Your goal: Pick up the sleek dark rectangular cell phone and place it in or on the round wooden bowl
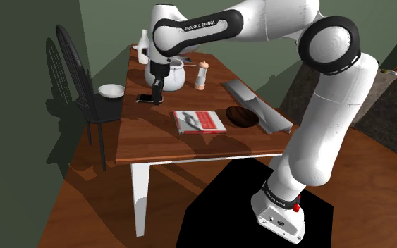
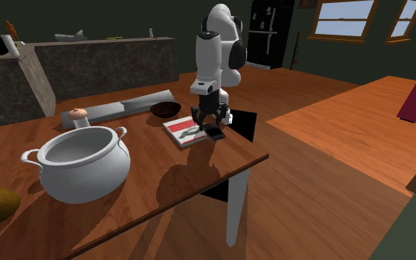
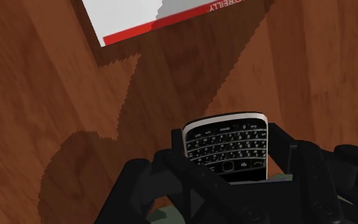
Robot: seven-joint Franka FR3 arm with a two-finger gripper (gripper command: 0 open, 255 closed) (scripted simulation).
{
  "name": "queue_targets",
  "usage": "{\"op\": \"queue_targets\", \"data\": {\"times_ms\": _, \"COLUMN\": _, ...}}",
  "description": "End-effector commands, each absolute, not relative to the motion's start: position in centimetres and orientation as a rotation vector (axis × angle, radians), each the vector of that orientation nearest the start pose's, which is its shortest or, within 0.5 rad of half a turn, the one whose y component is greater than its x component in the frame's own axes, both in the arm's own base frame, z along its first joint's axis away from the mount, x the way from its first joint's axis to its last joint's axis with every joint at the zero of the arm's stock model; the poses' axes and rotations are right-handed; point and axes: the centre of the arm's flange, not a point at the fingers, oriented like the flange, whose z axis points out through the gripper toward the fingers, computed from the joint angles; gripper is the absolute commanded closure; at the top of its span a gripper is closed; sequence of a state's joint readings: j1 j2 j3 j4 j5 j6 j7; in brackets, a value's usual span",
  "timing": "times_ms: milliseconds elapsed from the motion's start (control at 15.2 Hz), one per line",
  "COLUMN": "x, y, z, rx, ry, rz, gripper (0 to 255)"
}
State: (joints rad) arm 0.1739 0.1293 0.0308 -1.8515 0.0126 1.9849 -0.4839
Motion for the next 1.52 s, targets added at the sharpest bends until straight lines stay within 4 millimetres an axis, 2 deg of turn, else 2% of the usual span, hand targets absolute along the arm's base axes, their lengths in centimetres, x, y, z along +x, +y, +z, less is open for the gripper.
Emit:
{"op": "queue_targets", "data": {"times_ms": 0, "x": 57.6, "y": 11.1, "z": 45.5, "rx": -2.946, "ry": -1.048, "rz": -0.009, "gripper": 255}}
{"op": "queue_targets", "data": {"times_ms": 1452, "x": 41.0, "y": -12.7, "z": 45.9, "rx": -2.946, "ry": -1.048, "rz": -0.009, "gripper": 255}}
